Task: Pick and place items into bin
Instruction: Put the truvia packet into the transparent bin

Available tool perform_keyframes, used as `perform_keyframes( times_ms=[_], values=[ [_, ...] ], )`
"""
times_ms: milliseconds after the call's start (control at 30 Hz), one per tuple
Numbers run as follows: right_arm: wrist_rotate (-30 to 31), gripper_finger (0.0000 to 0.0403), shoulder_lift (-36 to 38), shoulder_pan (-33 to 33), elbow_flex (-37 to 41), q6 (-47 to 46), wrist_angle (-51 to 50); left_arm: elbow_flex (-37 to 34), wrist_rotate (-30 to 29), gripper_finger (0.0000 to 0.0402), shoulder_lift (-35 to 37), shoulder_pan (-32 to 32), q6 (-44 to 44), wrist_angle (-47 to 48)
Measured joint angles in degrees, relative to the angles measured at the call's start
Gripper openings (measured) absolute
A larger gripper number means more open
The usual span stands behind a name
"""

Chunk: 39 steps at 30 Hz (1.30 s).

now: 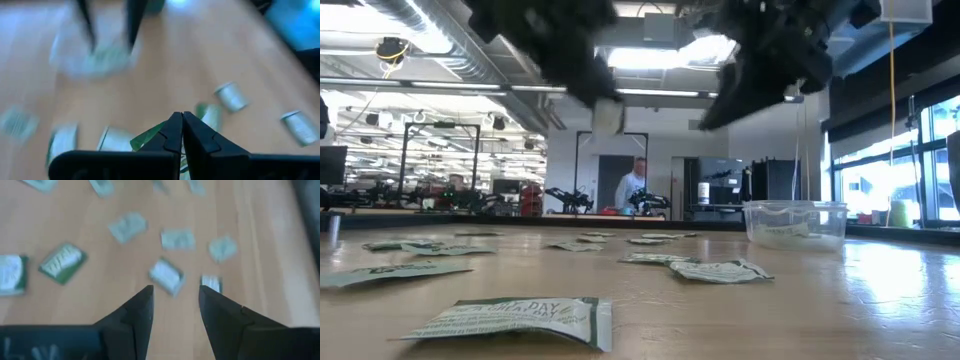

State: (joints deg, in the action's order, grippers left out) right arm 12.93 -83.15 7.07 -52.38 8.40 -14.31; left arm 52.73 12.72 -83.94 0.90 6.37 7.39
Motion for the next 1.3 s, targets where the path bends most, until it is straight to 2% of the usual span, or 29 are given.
perform_keyframes(
  times_ms=[133, 233, 433, 667, 800, 933, 1100, 1300],
  values=[
    [-0.01, 0.016, 0.0, 1.57, 0.0, 6.28, 8.09, 0.02, 7.43, 0.0006, 0.0, -0.93, 6.45, -8.36],
    [-0.14, 0.016, 0.0, 2.38, 0.0, 8.15, 13.13, 0.02, 10.07, 0.0006, 0.0, -1.73, 9.21, -13.49],
    [-8.45, 0.016, 0.0, 3.02, 0.0, 10.16, 18.09, 0.04, 10.31, 0.0006, 0.07, -3.14, 12.82, -17.49],
    [-8.74, 0.016, 0.0, 4.1, 0.0, 10.32, 22.17, 0.04, 10.31, 0.0006, 0.07, -3.16, 13.15, -20.47],
    [-11.72, 0.016, 0.0, 4.37, 0.0, 9.78, 23.11, 0.04, 10.33, 0.0006, 0.07, -3.19, 15.71, -22.14],
    [-11.74, 0.0158, 0.0, 4.4, 0.0, 8.33, 23.17, 0.04, 10.33, 0.0006, 0.09, -3.16, 15.91, -23.5],
    [-11.74, 0.0136, 0.0, 4.38, 0.0, 8.26, 23.95, 0.04, 10.33, 0.0006, 0.09, -3.19, 15.91, -24.07],
    [-11.72, 0.0082, 0.0, 4.38, 0.0, 8.2, 23.89, 0.04, 10.33, 0.0006, 0.09, -3.16, 15.91, -23.99]
  ],
)
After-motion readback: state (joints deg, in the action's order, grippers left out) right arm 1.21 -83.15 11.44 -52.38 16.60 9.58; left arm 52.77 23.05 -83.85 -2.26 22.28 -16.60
